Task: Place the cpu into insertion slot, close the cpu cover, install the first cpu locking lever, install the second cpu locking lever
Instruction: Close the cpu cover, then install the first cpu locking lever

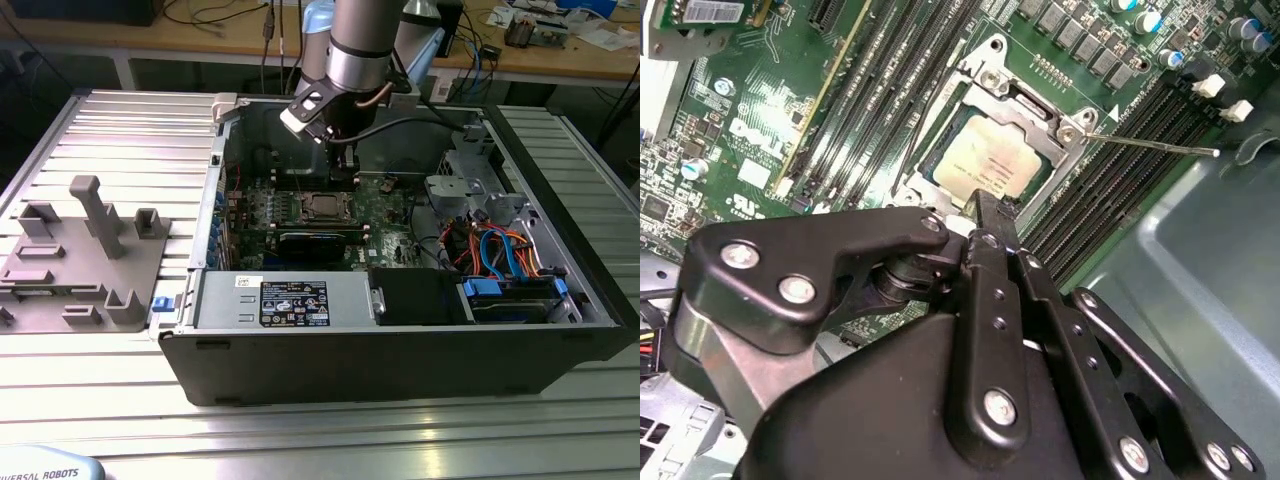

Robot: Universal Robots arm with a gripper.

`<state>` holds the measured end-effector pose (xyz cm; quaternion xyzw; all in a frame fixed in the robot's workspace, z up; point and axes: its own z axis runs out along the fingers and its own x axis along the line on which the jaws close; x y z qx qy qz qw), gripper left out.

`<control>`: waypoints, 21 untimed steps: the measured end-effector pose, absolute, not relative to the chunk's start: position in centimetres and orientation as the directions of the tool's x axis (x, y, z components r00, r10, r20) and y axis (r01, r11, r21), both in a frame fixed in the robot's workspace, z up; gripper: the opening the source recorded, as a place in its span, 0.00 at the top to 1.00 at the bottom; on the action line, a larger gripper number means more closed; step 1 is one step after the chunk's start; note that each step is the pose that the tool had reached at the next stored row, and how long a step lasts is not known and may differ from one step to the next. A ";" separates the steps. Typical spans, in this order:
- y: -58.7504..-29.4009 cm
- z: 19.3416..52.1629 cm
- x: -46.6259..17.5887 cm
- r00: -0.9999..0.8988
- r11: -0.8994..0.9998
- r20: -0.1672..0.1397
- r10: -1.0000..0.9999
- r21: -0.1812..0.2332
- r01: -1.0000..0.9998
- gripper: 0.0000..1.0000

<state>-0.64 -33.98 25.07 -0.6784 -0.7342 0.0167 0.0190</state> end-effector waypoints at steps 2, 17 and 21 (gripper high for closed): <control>-34.0 25.1 -0.6 -0.079 0.079 0.005 0.997 -0.050 0.996 0.89; -34.0 25.1 -0.6 -0.157 0.157 0.005 0.988 -0.050 0.986 0.89; -34.0 25.1 -0.6 -0.215 0.215 0.005 0.977 -0.050 0.975 0.89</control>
